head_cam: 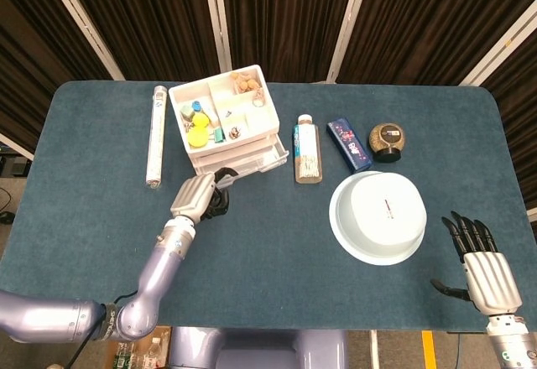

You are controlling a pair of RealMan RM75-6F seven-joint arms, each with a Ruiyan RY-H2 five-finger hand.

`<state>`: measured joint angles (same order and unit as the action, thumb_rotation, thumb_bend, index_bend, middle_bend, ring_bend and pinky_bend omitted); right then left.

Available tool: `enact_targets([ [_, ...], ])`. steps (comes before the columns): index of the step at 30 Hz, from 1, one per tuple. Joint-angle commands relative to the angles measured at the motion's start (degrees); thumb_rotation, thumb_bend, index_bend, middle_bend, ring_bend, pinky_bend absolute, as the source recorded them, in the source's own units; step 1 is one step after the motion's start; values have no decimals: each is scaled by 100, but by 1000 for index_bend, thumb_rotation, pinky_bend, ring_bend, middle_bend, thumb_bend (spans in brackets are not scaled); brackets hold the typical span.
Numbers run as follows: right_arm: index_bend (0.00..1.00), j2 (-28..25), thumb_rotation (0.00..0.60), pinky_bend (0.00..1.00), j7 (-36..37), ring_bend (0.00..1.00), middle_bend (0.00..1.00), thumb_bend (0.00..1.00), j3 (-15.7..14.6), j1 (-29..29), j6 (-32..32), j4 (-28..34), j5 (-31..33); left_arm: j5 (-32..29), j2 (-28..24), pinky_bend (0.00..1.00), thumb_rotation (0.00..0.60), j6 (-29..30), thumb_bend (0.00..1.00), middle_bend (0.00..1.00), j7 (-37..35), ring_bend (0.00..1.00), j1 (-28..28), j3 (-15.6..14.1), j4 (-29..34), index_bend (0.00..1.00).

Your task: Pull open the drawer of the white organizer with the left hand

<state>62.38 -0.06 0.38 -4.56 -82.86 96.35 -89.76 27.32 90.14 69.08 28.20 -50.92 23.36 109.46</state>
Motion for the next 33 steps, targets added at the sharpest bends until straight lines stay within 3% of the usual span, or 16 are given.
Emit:
enact_targets([
  [1,0,2,600,0,-1,0,0,111,-4,0,3,-5,-4,85,-3,941,600,8,721,1000,-56,947,12,-53,80,266],
  [18,0,-1,600,0,-5,0,0,111,-6,-1,10,-2,4,502,-124,941,600,33,718,1000,-306,944,140,-380,616,241],
  [20,0,-3,600,0,-8,0,0,111,-3,-2,9,1,7,555,-139,939,600,57,685,994,-314,933,156,-419,632,193],
  [22,0,-6,600,0,-14,0,0,111,-9,1,13,4,10,674,-154,928,600,132,585,971,-305,908,182,-466,605,135],
  [26,0,-7,600,0,-19,0,0,111,-5,-2,20,-6,19,1180,-232,826,600,423,299,836,-150,780,285,-695,495,87],
  [28,0,-4,600,0,-25,0,0,111,-4,-4,26,-9,24,1428,-297,780,600,569,245,765,-44,721,355,-836,475,80],
  [33,0,3,600,0,-46,0,0,111,2,2,18,-20,39,2038,-620,425,600,919,124,318,237,282,614,-1267,546,58],
])
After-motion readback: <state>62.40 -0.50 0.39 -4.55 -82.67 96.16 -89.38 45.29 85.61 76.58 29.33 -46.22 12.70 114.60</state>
